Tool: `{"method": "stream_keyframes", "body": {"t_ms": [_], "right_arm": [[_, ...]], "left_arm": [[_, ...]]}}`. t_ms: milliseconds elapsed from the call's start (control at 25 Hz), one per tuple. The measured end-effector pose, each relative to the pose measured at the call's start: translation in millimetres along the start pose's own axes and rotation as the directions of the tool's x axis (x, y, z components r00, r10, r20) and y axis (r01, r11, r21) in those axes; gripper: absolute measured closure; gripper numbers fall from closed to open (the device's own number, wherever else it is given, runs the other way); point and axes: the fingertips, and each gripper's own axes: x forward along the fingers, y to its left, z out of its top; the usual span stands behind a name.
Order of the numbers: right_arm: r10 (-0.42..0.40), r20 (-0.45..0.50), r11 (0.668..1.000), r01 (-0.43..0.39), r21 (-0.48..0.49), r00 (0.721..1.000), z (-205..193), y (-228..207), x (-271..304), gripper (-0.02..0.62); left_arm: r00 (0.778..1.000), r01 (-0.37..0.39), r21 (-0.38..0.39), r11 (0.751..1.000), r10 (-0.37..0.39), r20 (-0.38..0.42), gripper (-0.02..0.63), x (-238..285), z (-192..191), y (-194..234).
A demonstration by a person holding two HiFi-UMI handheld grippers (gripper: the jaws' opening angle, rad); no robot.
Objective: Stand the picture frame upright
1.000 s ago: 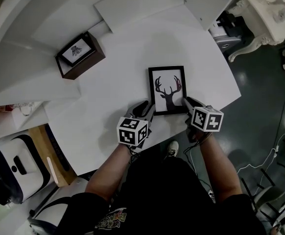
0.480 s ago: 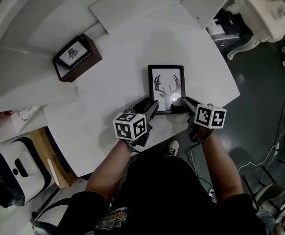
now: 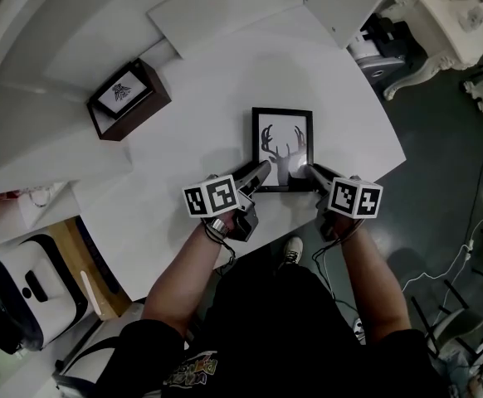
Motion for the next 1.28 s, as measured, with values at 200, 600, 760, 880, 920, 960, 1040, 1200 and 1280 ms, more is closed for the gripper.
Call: {"method": "stream_keyframes", "body": {"t_ms": [200,600,760,880,920,960,1040,1200,1280], "right_arm": [[-0.012,-0.023,0.998,0.010,-0.066,1.000,-3.8,1.1,2.0,0.531],[-0.023,-0.012,0.997,0.022,-0.069,1.000,-3.4,-0.1,2.2,0.532],[-0.013,-0.007,0.997,0.012,-0.077,1.000,-3.0,1.9,2.8,0.532],[0.001,-0.009,0.996,-0.002,-0.093,1.000,-3.9,4.6,1.0,0.531],[0.012,-0.006,0.995,-0.013,-0.098,1.000,-4.1,6.2,-0.3,0.529],[0.025,0.000,0.995,-0.025,-0.100,1.000,-4.1,7.7,-1.8,0.525],[0.050,0.014,0.994,-0.048,-0.094,0.999,-3.9,9.1,-4.9,0.518],[0.095,0.027,0.994,-0.094,-0.059,0.995,-6.2,9.5,-7.6,0.494],[0.128,0.032,0.991,-0.126,-0.044,0.991,-6.7,14.9,-9.0,0.482]], "left_arm": [[0.999,0.042,-0.102,0.994,-0.042,0.002,0.516,6.1,-7.4,-3.0],[0.997,0.078,-0.051,0.996,-0.078,0.011,0.551,4.8,-6.2,-6.7],[0.992,0.120,-0.070,0.990,-0.118,0.037,0.561,2.4,-6.3,-9.0],[0.988,0.148,-0.084,0.985,-0.144,0.056,0.565,-0.6,-7.7,-10.4],[0.986,0.161,-0.084,0.983,-0.156,0.063,0.566,-2.2,-7.9,-11.6],[0.983,0.177,-0.083,0.981,-0.171,0.072,0.566,-4.3,-7.6,-13.4],[0.975,0.210,-0.078,0.975,-0.203,0.090,0.571,-9.5,-5.6,-17.6],[0.966,0.243,-0.047,0.969,-0.237,0.099,0.574,-19.1,-2.6,-22.2],[0.962,0.259,-0.030,0.965,-0.254,0.103,0.575,-24.4,-2.1,-25.3]]}}
